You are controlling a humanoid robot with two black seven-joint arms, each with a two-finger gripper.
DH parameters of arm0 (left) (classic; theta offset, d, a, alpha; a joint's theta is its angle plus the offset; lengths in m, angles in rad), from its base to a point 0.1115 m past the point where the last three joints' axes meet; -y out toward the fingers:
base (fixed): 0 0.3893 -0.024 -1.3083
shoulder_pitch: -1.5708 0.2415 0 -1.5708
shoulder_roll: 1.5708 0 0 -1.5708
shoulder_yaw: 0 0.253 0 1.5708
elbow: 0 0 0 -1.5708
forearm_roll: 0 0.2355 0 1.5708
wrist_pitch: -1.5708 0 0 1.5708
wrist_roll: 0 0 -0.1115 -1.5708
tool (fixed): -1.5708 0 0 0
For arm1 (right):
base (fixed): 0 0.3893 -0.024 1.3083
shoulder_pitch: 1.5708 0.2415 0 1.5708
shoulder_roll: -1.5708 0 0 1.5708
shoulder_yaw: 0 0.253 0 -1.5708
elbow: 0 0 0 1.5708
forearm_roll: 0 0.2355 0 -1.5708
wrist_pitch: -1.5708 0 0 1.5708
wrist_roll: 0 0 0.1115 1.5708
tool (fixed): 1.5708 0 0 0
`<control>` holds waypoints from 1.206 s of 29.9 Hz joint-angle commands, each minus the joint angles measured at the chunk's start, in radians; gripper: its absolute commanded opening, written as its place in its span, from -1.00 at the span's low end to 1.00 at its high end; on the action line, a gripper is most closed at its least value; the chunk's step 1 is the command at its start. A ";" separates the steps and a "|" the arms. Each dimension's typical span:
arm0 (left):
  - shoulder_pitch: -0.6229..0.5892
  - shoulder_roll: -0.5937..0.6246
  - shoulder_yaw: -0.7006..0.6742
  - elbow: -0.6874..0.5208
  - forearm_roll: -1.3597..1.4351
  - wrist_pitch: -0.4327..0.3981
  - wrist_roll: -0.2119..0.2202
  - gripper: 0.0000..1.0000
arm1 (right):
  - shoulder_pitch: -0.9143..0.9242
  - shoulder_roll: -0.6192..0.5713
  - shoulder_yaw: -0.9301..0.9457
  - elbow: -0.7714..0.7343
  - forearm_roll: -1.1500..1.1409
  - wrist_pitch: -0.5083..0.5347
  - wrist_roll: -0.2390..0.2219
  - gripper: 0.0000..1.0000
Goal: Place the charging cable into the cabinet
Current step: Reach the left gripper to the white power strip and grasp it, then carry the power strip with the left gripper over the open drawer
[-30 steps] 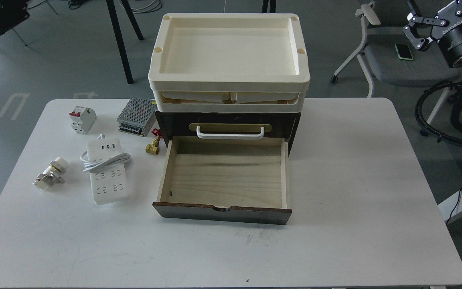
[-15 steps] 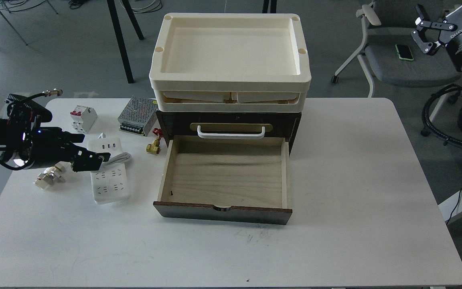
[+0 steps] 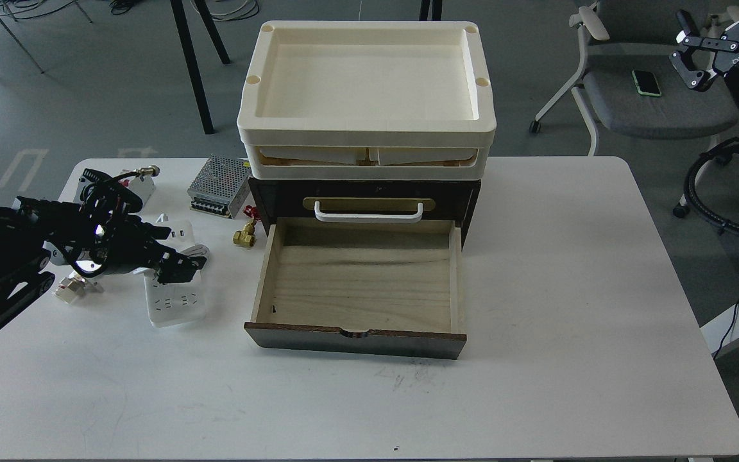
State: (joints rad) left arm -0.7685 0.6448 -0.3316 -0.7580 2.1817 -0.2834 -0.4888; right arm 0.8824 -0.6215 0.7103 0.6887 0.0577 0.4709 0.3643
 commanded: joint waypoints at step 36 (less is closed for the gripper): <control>-0.035 0.449 0.062 -0.516 -0.195 0.069 0.000 -1.00 | -0.028 -0.035 0.003 -0.014 0.001 -0.001 0.005 1.00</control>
State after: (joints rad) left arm -0.8048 0.9855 -0.2735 -1.1118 2.0950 -0.1834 -0.4885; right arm 0.8558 -0.6538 0.7126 0.6863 0.0584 0.4693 0.3700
